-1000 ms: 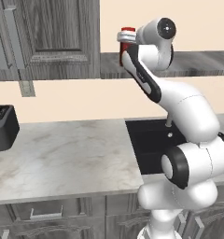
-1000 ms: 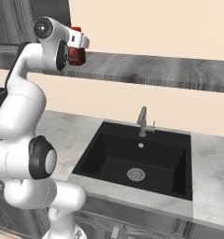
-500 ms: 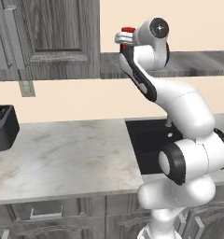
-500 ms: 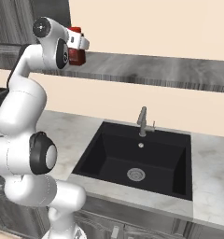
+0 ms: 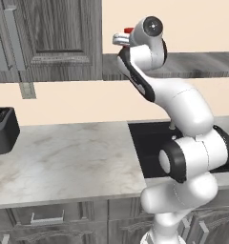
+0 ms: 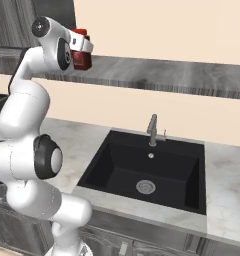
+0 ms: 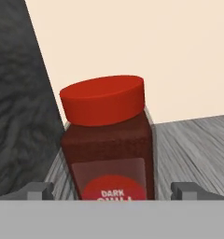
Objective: Collect the paprika, mayonnaise, and shaker from the cabinet and place them next to the stove.
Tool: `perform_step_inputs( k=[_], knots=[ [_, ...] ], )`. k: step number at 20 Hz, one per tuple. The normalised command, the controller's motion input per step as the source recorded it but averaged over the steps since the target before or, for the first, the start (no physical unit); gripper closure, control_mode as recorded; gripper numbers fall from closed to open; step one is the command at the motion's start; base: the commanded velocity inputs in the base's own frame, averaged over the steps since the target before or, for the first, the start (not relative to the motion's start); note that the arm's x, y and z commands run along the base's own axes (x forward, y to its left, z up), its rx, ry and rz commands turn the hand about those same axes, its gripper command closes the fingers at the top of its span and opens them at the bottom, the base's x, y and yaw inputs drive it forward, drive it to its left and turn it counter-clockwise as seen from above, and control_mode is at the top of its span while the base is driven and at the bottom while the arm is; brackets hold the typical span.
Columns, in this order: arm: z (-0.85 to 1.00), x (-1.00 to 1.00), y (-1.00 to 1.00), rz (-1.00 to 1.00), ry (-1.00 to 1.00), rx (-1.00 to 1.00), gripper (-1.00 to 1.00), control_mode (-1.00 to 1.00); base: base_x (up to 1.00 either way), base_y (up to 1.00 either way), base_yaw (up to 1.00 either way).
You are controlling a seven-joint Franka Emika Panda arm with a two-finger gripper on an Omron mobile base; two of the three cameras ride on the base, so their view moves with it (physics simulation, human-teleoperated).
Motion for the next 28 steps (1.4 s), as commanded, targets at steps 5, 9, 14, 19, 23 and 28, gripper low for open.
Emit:
perform_step_inputs(
  k=[5, 9, 14, 19, 23, 28],
  knots=[
    [0.0, 0.14, 0.0, 0.0, 0.0, 0.0, -1.0, -1.0, 0.0, 0.0, 0.0],
    [0.0, 0.08, 0.0, 0.0, 0.0, 0.0, -1.0, -1.0, 0.0, 0.0, 0.0],
    [0.0, 0.04, 0.0, 0.0, 0.0, 0.0, -1.0, -1.0, 0.0, 0.0, 0.0],
    [0.0, 0.05, 0.0, 0.0, 0.0, 0.0, -1.0, -1.0, 0.0, 0.0, 0.0],
    [-0.01, 0.07, -0.03, 0.0, 0.0, 0.0, -1.0, -1.0, 0.0, 0.0, 0.0],
    [-0.02, 0.07, -0.02, 0.0, 0.0, 0.0, -1.0, -1.0, 0.0, 0.0, 0.0]
  ],
)
